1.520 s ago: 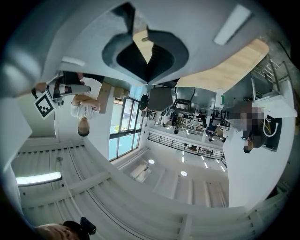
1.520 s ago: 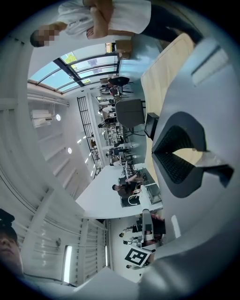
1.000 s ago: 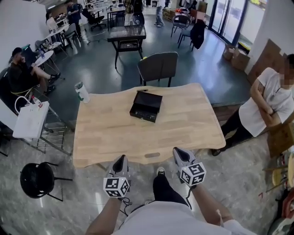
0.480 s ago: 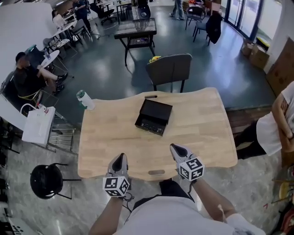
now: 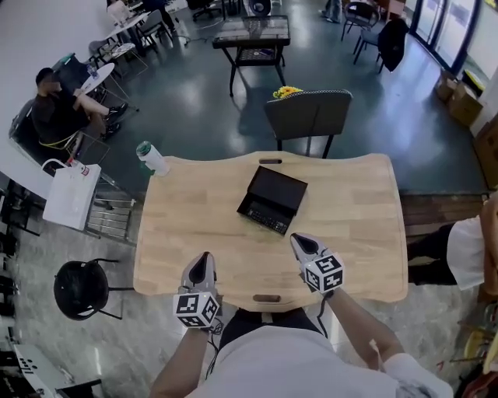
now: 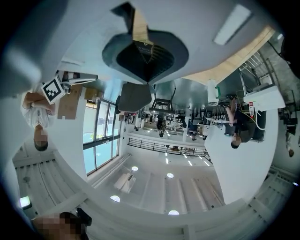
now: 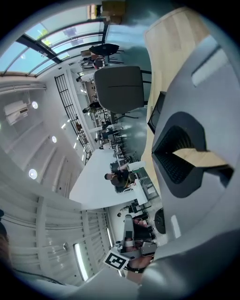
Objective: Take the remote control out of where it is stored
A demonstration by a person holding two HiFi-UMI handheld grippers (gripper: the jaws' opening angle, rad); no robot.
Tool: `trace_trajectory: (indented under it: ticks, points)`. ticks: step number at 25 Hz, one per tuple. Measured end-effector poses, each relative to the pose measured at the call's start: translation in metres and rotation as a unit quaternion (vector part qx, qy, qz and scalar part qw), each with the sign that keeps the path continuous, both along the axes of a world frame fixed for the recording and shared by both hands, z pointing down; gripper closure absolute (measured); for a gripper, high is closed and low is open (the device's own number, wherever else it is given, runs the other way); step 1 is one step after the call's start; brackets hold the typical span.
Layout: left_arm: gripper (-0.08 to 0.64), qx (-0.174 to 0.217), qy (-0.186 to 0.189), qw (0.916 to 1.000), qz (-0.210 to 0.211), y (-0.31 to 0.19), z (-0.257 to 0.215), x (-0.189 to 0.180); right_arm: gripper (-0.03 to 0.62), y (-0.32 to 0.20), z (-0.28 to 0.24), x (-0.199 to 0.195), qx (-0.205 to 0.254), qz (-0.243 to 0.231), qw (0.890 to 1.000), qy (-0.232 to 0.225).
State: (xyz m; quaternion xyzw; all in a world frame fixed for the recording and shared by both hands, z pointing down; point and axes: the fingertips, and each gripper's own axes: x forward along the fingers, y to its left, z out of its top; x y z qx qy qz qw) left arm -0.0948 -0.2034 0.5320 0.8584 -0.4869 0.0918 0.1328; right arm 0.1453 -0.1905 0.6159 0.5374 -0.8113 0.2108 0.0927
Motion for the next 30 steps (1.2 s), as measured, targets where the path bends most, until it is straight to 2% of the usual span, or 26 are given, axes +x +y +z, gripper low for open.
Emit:
trace_trajectory:
  ticks: [5,7,9,12,14,15,22,27,30]
  points:
    - [0.56,-0.013,-0.005,0.9999,0.0,-0.005,0.013,-0.007,0.565,-0.025,0.041,0.004,-0.042,-0.033,0.997,0.05]
    - [0.56,-0.025,-0.003,0.9996,-0.01,-0.003,0.018,-0.013,0.564,-0.038,0.062,0.002,-0.063,-0.066,0.992,0.085]
    - [0.56,-0.03,-0.005,0.9993,-0.02,0.001,0.019,-0.021,0.555,-0.054,0.085,-0.002,-0.085,-0.105,0.983,0.126]
    - [0.56,-0.038,-0.013,0.9984,-0.039,0.011,0.023,-0.037,0.52,-0.072,0.126,-0.008,-0.127,-0.162,0.963,0.174]
    - [0.56,-0.046,-0.019,0.9971,-0.058,0.019,0.027,-0.054,0.466,-0.081,0.154,-0.013,-0.153,-0.196,0.947,0.201]
    - [0.56,-0.05,-0.022,0.9961,-0.069,0.021,0.029,-0.063,0.459,-0.086,0.166,-0.015,-0.164,-0.211,0.939,0.216]
    - [0.56,-0.07,-0.04,0.9872,-0.137,0.04,0.045,-0.12,0.437,-0.118,0.244,-0.029,-0.273,-0.276,0.872,0.3]
    - [0.56,-0.077,-0.048,0.9835,-0.156,0.052,0.044,-0.132,0.401,-0.13,0.272,-0.025,-0.323,-0.296,0.839,0.323]
    - [0.56,-0.082,-0.049,0.982,-0.163,0.056,0.047,-0.138,0.394,-0.132,0.281,-0.028,-0.342,-0.308,0.827,0.323]
